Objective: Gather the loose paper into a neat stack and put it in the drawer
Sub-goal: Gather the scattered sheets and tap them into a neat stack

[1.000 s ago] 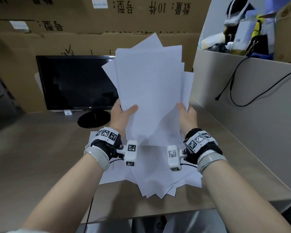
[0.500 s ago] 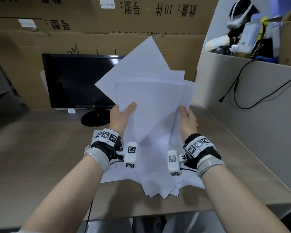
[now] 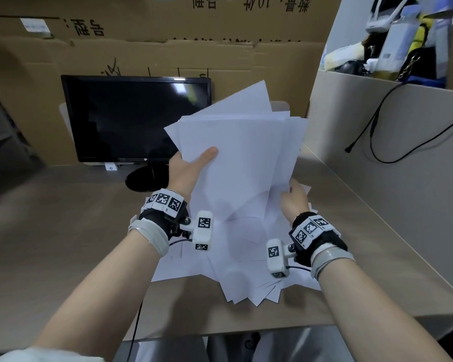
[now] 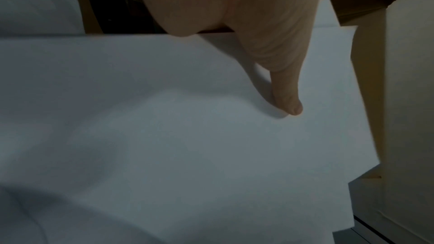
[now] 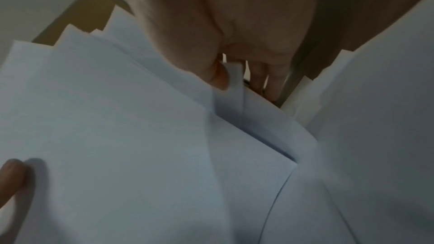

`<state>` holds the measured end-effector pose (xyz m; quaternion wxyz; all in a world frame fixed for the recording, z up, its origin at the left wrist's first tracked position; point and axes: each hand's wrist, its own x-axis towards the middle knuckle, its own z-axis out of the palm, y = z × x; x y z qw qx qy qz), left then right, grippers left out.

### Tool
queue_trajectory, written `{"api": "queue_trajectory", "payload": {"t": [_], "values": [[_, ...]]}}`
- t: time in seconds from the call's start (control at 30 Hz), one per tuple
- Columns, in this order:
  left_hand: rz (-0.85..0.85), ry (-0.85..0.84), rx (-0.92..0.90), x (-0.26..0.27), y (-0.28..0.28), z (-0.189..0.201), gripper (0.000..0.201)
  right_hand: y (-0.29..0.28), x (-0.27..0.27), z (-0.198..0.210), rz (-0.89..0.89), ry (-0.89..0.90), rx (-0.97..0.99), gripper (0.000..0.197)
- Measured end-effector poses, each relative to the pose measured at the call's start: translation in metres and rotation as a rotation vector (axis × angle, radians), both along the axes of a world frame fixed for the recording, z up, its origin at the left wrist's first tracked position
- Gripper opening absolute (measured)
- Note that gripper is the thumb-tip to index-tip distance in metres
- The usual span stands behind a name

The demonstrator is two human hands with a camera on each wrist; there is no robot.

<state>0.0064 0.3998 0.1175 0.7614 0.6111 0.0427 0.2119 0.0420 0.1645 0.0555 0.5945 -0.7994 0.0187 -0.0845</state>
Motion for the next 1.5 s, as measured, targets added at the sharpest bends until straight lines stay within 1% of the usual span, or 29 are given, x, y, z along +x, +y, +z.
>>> {"api": "queue_trajectory", "payload": {"t": [0.07,0.13,0.23,0.33,0.4,0.5,0.57,0.63,0.73,0.77,0.83,0.93,1.0,1.03,1.07,1.1,1.17,1.23,1.27,1.37,1.43,1.5], "values": [[-0.009,0.005,0.017,0.000,0.000,0.001,0.041,-0.002,0.001,0.002,-0.016,0.067,0.008,0.040],[-0.007,0.014,0.016,0.000,0.000,0.000,0.040,-0.002,0.002,0.007,-0.033,0.088,0.053,0.039],[-0.021,0.034,0.012,0.001,0.001,-0.004,0.035,0.008,0.003,0.017,0.009,0.037,0.131,0.043],[-0.026,0.049,0.033,0.003,0.003,-0.006,0.030,0.021,0.000,0.029,0.101,0.003,0.197,0.047],[0.003,0.035,0.024,0.002,0.004,-0.005,0.030,0.032,-0.003,0.034,0.151,-0.010,0.235,0.053],[0.034,-0.012,-0.026,0.002,0.007,-0.002,0.026,0.044,-0.008,0.038,0.175,-0.040,0.304,0.071],[0.049,-0.041,-0.017,0.001,0.010,0.003,0.022,0.048,-0.008,0.040,0.176,-0.059,0.309,0.072],[0.046,-0.052,-0.003,0.001,0.012,0.003,0.029,0.048,-0.008,0.039,0.154,-0.053,0.314,0.069],[0.039,-0.043,0.008,0.000,0.013,0.001,0.055,0.045,-0.008,0.033,0.103,-0.053,0.279,0.076],[0.036,-0.039,0.019,-0.001,0.013,0.000,0.060,0.045,-0.008,0.032,0.102,-0.054,0.266,0.078],[0.016,-0.029,0.052,0.000,0.011,-0.002,0.054,0.047,-0.009,0.033,0.119,-0.069,0.267,0.079],[-0.022,-0.003,0.088,0.001,0.007,-0.010,0.036,0.052,-0.010,0.036,0.139,-0.138,0.259,0.072],[-0.019,0.033,0.062,0.001,0.008,-0.020,0.028,0.053,-0.006,0.032,0.108,-0.130,0.334,0.067],[-0.020,0.061,0.044,0.001,0.011,-0.027,0.027,0.052,-0.006,0.029,0.096,-0.101,0.371,0.064],[-0.027,0.097,0.037,0.003,0.014,-0.036,0.028,0.051,-0.004,0.024,0.097,-0.052,0.371,0.058],[-0.037,0.140,0.042,0.004,0.016,-0.045,0.029,0.050,-0.003,0.019,0.118,-0.002,0.321,0.048],[-0.057,0.227,0.071,0.005,0.021,-0.066,0.030,0.049,-0.003,0.007,0.192,0.085,0.205,0.024],[-0.058,0.267,0.082,0.005,0.021,-0.078,0.031,0.048,-0.002,0.000,0.215,0.118,0.185,0.013],[-0.048,0.262,0.073,0.006,0.019,-0.080,0.030,0.048,-0.001,-0.001,0.200,0.101,0.188,0.010],[-0.021,0.223,0.038,0.008,0.010,-0.063,0.022,0.047,0.005,0.006,0.149,0.012,0.220,0.010],[-0.034,0.218,0.034,0.008,0.007,-0.056,0.026,0.044,0.005,0.011,0.136,0.017,0.266,0.026],[-0.083,0.277,0.064,0.007,0.007,-0.062,0.036,0.038,0.003,0.005,0.122,0.093,0.279,0.039]]}}
